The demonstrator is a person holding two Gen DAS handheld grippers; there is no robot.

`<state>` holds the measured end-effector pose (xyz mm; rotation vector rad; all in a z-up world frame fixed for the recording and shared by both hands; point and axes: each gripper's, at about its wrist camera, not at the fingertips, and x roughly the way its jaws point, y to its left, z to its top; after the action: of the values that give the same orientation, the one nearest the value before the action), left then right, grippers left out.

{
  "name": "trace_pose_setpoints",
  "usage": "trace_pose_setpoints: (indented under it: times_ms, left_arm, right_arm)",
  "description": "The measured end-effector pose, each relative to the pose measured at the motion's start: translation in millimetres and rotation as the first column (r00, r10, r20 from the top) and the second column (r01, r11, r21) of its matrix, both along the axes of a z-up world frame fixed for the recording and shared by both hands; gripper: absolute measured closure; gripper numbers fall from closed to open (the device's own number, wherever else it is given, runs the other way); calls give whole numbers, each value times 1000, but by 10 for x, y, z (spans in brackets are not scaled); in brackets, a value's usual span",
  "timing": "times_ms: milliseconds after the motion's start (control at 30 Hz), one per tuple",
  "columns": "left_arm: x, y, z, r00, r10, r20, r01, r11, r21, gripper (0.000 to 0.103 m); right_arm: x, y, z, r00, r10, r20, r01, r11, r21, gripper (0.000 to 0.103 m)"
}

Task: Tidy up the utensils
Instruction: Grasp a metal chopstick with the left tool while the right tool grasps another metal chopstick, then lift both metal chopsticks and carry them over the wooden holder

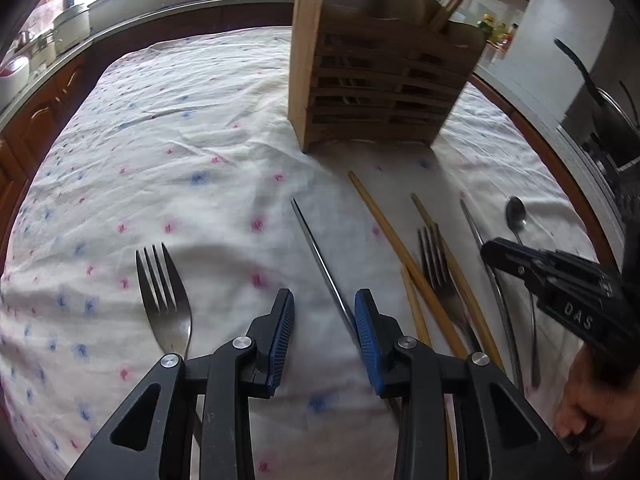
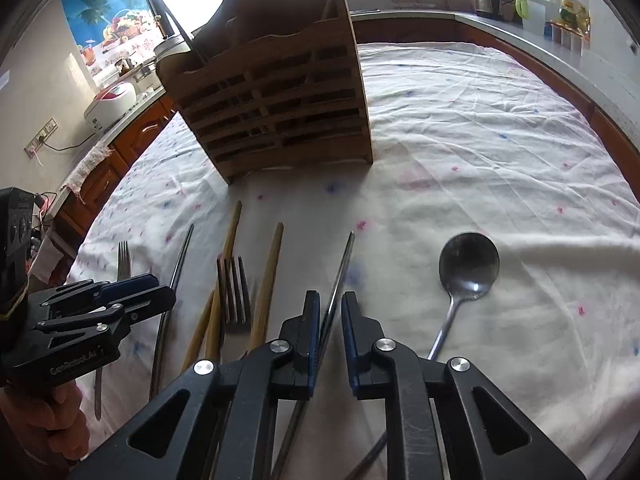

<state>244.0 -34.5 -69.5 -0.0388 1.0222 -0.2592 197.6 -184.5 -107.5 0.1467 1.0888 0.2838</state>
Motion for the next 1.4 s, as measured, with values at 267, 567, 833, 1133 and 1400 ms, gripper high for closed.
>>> trace_pose_setpoints:
  times_ms: [267,567,833,1133,1400]
  left_arm:
    - [178,-292,-44,1000,-21,10,20,992,125,75]
    - [189,-382,-59,996,-91,27,87,990,113,95]
    - [161,-220,-16,996,-84,19,83,996,31,100]
    - [-86,-78,270,994,-73,79,75,997,-16,100]
    - [-458,161,714,983,-45,181,62,994,-92,100]
  right_arm:
    - [64,36,-28,1000,23,18,-23,1000,-10,90]
    - [60,63,-24,999,41,24,-40,999,-33,96]
    - [-6,93,108,998,38,42,-39,999,7,98]
    - [-119,28,410,995,20,99,-25,998,52,98]
    - [-262,-62,779,983,-8,184,-10,995,96,98]
